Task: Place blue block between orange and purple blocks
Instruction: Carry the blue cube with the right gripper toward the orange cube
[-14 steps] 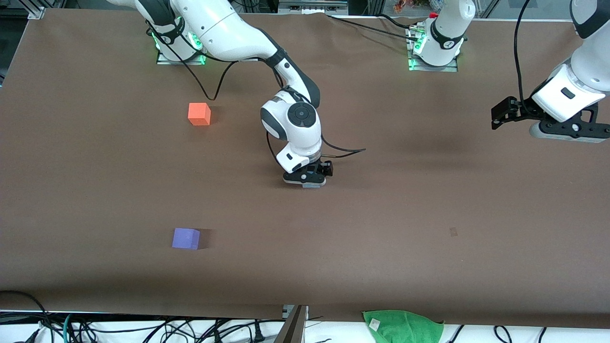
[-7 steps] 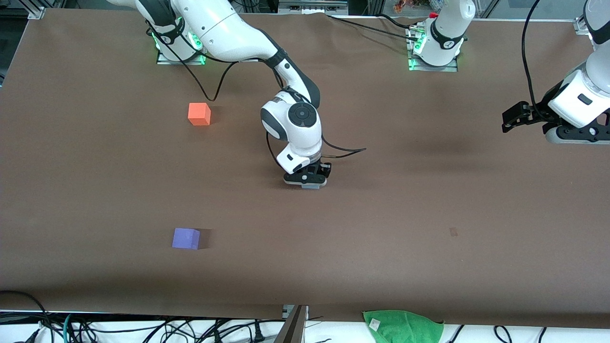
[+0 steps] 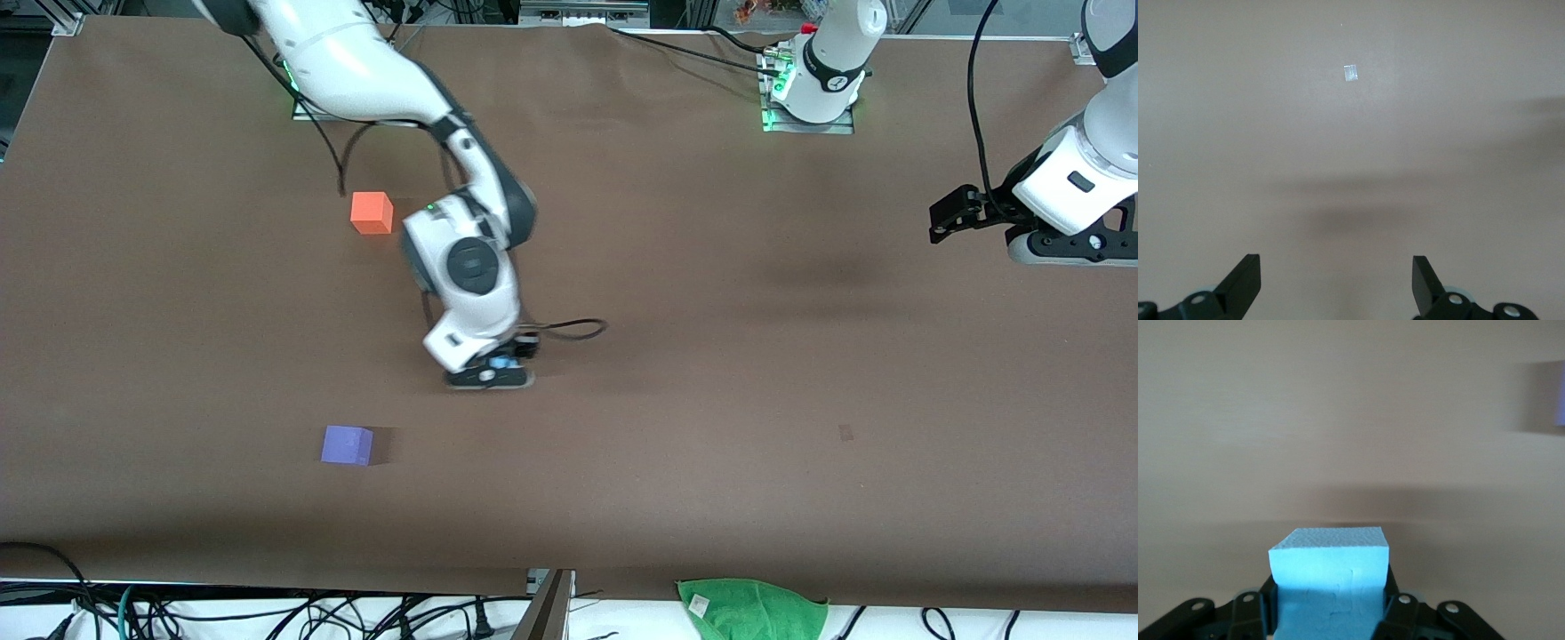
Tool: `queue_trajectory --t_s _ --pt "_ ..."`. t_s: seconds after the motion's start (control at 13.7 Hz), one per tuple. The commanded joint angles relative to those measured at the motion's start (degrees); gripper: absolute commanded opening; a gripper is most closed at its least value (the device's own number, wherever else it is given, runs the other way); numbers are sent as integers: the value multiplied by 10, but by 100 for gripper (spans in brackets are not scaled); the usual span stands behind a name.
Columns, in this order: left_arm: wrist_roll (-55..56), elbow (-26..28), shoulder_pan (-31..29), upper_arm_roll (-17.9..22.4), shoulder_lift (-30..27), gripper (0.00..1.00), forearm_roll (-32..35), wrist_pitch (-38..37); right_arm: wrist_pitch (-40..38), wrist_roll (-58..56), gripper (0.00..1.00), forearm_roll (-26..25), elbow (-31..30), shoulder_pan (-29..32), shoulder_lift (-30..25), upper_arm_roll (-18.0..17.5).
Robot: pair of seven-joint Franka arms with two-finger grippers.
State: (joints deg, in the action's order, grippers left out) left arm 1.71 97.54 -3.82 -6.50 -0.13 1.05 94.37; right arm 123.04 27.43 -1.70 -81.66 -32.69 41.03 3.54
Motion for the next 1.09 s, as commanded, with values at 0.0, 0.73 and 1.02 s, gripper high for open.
queue_trajectory --t_s 0.0,0.73,1.02 --pt "7 -30 5 -9 15 100 4 -14 27 -93 9 11 -185 58 -119 -8" --pt "14 -37 7 -11 21 100 6 -16 255 -102 14 11 -459 101 -214 23" --pt "14 -42 7 -20 21 100 10 -24 274 -111 18 11 -459 111 -199 29"
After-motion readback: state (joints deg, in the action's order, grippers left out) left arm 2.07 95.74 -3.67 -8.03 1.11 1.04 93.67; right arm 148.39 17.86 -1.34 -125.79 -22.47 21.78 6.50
